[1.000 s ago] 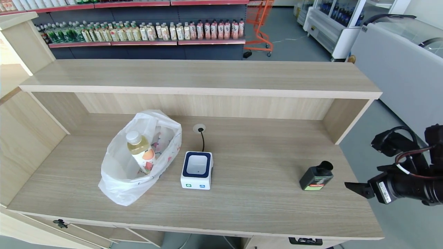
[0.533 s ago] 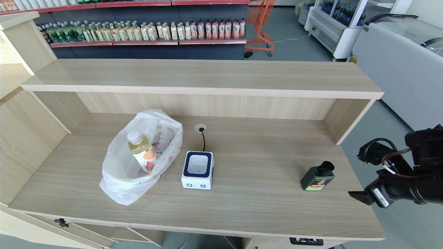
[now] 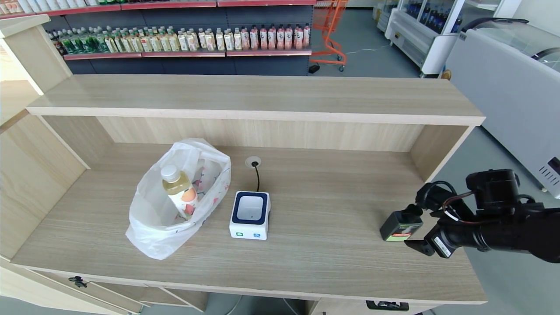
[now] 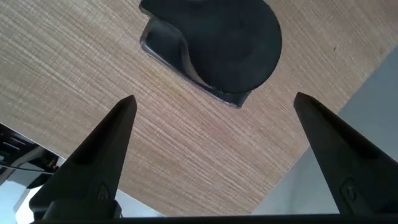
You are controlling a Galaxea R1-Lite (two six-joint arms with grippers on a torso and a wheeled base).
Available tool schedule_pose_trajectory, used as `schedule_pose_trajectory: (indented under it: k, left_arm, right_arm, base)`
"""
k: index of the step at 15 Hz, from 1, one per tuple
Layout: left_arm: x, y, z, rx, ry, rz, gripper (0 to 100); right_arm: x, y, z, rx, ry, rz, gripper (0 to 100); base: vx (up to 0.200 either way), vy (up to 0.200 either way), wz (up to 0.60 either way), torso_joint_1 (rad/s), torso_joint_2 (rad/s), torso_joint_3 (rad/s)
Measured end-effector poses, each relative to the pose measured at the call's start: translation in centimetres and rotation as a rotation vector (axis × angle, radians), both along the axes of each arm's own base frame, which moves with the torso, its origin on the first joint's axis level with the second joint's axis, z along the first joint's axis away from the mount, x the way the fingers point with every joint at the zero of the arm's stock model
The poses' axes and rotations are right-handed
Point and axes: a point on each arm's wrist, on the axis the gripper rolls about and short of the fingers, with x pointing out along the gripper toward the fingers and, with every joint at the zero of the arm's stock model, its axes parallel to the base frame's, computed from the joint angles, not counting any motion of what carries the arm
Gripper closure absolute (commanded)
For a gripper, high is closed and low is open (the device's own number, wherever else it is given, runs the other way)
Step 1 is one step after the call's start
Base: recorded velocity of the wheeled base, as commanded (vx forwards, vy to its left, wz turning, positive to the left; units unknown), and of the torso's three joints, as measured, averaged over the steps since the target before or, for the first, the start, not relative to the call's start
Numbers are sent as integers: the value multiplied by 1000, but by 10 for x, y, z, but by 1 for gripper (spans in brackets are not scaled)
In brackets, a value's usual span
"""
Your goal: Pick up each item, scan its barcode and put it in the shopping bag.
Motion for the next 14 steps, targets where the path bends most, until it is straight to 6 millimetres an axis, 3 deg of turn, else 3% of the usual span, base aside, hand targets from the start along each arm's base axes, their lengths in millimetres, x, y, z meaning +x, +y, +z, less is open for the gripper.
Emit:
schedule_pose_trajectory:
  k: [9,10,14]
  left_arm:
    - [0,0,0,0,0,0,0]
    - [0,0,0,-1,0,0,0]
    - [0,0,0,0,0,0,0]
  right_arm:
    - [32,26,-10,2,-16,83,0]
    - [34,28,-11,13,-17,98,100]
    - [34,31,-13,24,-6,112,100]
  base:
    - [0,0,0,0,0,0]
    - [0,0,0,0,0,0]
    - [0,0,0,0,0,0]
